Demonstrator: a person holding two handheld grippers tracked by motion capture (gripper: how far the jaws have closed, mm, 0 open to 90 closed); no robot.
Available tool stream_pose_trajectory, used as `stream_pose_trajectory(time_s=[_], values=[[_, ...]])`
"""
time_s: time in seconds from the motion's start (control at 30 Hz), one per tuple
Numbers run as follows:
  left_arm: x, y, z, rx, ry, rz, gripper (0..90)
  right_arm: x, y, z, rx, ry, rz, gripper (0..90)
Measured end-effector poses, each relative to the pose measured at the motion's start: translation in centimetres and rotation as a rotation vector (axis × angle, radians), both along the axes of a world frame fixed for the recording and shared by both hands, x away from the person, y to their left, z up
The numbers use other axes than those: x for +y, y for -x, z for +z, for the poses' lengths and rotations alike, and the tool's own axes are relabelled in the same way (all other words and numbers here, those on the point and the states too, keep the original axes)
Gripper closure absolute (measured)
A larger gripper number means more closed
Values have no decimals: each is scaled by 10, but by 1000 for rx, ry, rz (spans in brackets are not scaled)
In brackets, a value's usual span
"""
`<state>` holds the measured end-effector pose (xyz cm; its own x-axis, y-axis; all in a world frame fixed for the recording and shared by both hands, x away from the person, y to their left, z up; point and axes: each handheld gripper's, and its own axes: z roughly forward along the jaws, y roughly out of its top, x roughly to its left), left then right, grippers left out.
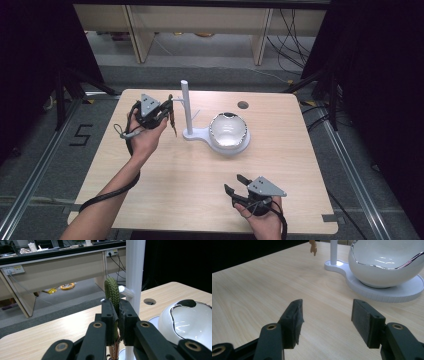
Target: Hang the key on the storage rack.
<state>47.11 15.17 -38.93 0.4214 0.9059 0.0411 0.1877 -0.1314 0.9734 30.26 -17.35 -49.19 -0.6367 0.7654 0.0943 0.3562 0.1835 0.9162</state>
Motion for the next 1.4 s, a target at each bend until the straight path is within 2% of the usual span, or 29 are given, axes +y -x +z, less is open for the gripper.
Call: stream_pose_trajectory(time_s=[0.3, 0.33, 0.57, 0.67, 0.7, 0.77, 0.87, 1.07, 1.1, 1.13, 1.17, 1.2, 1.23, 1.33, 1.37, 1.4], values=[[-5, 5, 0, -8, -22, -3, 830, 0, -1, 0, 5, -3, 3, 431], [-6, 5, 1, -18, -37, -2, 829, 0, -1, -1, 3, 1, 5, 431], [-9, 7, 0, -10, -26, -5, 828, -1, 0, -1, 8, -1, -1, 429], [-11, 7, 0, -19, -40, -4, 827, -2, 1, 0, 20, 12, -14, 428], [-12, 8, -1, -9, -34, -8, 827, -1, 0, -1, 13, -1, -1, 428], [-13, 8, -2, -7, -34, -11, 827, 0, 1, -1, 29, -9, -10, 428], [-16, 8, -3, -10, -36, -11, 825, 0, 0, -1, 21, 2, 5, 427], [-19, 7, -4, -17, -46, -14, 820, -1, -1, -2, 18, -3, -3, 426], [-20, 7, -4, -15, -46, -15, 819, 0, 2, 0, 50, -21, -19, 426], [-20, 7, -4, -15, -46, -15, 819, 0, 2, 0, 50, -21, -19, 426], [-20, 7, -4, -22, -56, -12, 818, 0, 2, -1, 47, -20, -17, 425], [-21, 7, -4, -15, -49, -17, 817, -2, 2, 0, 37, 7, -20, 425], [-22, 7, -4, -14, -49, -17, 816, -1, 0, -1, 26, -6, -7, 425], [-22, 5, -5, -18, -62, -13, 815, -2, -1, -3, 9, 7, 11, 424], [-23, 4, -6, -9, -51, -20, 815, -2, 0, -2, 30, 16, 4, 424], [-23, 4, -6, -5, -55, -18, 815, -2, 0, -2, 22, 25, 8, 424]])
